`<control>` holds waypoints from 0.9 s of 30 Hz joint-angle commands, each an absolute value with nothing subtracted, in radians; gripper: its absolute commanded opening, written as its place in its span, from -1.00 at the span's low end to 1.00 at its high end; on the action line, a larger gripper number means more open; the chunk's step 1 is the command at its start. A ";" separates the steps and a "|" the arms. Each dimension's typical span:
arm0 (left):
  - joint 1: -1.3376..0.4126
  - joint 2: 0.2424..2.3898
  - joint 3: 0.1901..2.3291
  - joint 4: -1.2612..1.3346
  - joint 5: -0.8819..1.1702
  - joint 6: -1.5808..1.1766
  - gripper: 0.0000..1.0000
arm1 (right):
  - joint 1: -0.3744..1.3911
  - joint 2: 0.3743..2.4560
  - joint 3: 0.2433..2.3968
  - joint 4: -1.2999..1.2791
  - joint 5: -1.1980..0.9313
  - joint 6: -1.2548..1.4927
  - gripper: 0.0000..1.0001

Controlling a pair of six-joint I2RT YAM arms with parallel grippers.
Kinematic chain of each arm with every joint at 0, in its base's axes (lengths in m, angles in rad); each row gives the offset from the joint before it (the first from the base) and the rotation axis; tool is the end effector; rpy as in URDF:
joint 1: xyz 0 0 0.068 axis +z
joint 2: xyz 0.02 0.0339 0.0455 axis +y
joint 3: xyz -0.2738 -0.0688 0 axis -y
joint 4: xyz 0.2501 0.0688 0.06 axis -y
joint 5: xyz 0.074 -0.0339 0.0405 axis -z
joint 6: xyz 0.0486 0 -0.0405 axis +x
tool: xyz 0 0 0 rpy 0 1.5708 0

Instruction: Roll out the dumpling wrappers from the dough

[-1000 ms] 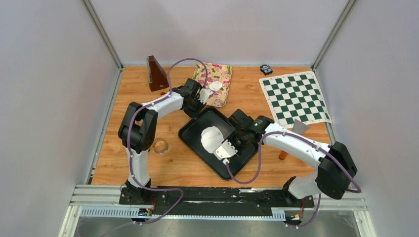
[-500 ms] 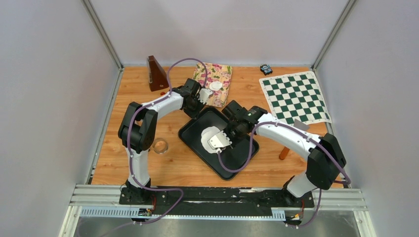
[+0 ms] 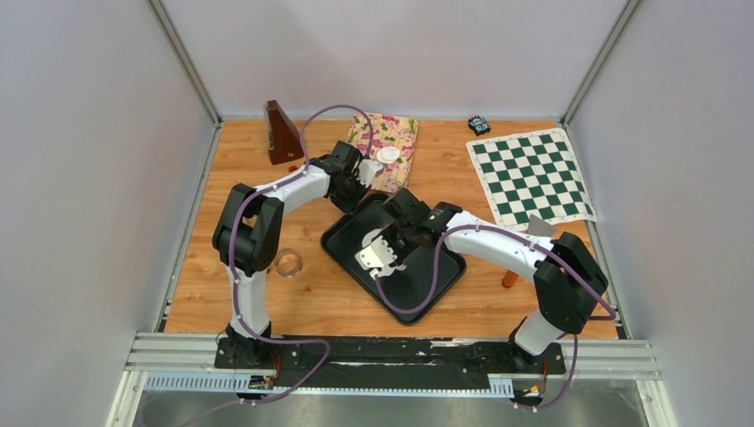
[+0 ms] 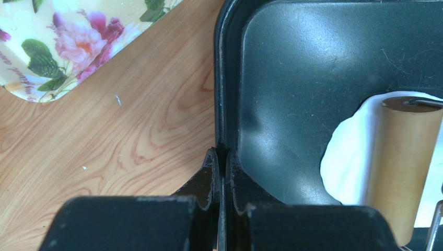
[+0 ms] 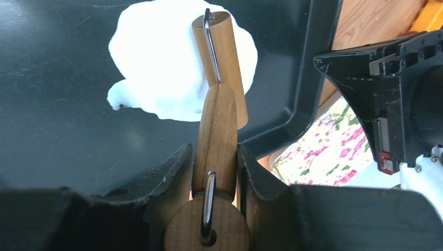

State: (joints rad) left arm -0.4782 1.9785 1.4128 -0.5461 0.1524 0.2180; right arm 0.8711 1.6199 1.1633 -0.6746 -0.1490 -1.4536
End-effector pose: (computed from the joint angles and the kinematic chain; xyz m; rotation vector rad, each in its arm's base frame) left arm 0.3748 -0.2026 0.1720 0.9634 2.5143 -0.2854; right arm 0.2111 0.2619 0.2201 -2.4762 1.0230 0.0197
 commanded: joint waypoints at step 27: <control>-0.489 1.911 1.412 -0.557 0.197 0.208 -1.00 | 0.889 1.606 1.441 -0.839 -0.122 -1.160 -1.00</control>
